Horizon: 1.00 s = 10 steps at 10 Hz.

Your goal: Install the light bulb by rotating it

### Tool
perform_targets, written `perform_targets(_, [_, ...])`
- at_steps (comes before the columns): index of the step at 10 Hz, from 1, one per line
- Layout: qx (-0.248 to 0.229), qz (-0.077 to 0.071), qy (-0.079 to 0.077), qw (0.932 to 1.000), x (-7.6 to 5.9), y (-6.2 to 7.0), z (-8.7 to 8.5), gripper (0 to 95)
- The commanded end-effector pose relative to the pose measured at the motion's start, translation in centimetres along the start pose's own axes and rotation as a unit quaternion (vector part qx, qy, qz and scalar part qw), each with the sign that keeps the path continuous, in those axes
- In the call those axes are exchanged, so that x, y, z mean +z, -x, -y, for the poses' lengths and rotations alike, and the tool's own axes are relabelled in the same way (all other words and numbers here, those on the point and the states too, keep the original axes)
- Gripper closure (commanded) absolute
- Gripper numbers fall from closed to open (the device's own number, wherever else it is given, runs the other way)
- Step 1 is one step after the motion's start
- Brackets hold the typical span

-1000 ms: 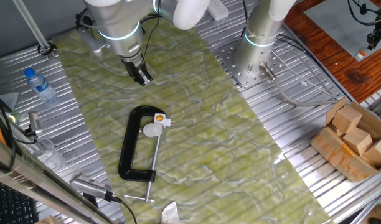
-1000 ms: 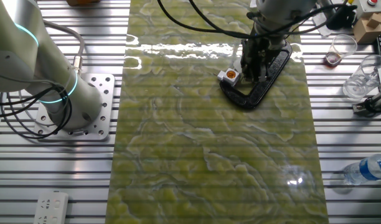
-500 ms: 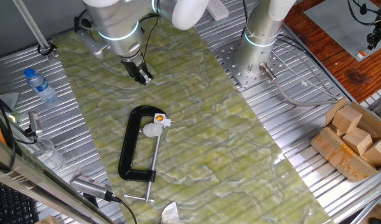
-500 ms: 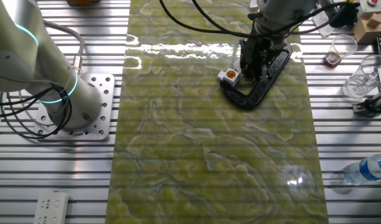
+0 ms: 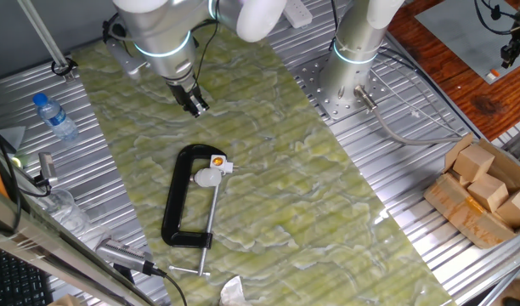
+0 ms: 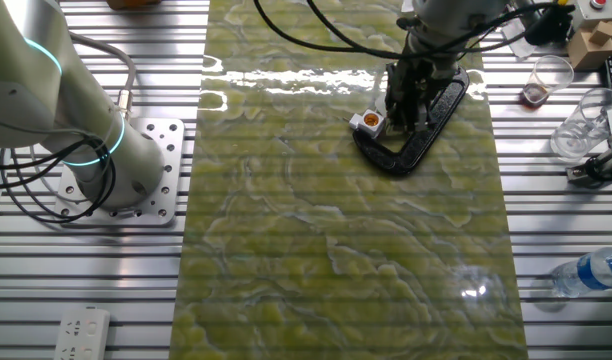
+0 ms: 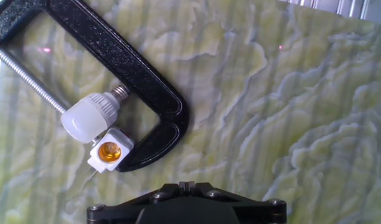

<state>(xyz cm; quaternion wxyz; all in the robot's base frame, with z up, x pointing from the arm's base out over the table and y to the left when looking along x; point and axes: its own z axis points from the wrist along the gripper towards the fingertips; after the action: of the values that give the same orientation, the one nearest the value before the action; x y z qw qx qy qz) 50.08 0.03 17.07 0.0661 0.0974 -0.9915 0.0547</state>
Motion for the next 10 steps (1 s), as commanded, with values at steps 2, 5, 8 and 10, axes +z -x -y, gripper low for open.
perform_targets(2, [-0.009, 0.015, 0.031, 0.9994, 0.04, -0.09, 0.03, 95.0])
perform_targets(5, [-0.043, 0.013, 0.02, 0.9988, 0.04, -0.09, 0.03, 95.0])
perform_targets(8, [-0.069, 0.016, 0.022, 0.9973, 0.04, -0.09, 0.03, 95.0])
perform_targets(10, [-0.069, 0.016, 0.025, 0.9972, 0.04, -0.09, 0.03, 95.0])
